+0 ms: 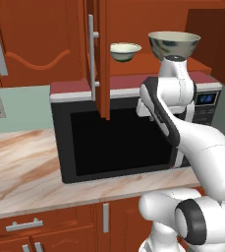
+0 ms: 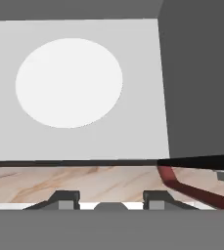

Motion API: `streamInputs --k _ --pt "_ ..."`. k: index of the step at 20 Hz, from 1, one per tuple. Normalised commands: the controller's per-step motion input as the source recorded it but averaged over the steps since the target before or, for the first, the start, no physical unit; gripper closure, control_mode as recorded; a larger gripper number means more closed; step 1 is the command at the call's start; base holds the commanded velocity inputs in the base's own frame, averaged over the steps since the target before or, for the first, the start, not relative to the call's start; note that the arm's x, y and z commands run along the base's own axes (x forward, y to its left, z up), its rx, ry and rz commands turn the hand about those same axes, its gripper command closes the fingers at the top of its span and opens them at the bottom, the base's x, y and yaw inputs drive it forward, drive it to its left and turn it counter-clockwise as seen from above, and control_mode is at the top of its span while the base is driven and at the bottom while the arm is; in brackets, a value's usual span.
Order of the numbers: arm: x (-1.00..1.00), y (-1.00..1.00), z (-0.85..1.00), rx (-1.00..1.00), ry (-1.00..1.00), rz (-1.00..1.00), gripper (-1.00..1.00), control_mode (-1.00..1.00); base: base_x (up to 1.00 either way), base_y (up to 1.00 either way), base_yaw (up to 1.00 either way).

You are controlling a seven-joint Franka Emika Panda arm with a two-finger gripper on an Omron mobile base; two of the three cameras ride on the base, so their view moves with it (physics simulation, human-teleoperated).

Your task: Take the smaller bowl and place it next to the appetizer plate on the dining counter , and place the larger bowl next to the plate with cooked food.

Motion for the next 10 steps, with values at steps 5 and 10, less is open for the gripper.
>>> streamInputs --k 5,10 --pt "-0.3 -0.05 -0.01 0.0 -0.03 0.0 -1.0 -1.0 0.0 0.0 0.0" --pt "-0.53 -0.25 0.0 0.08 -0.08 -0.46 -1.0 -1.0 0.0 0.0 0.0"
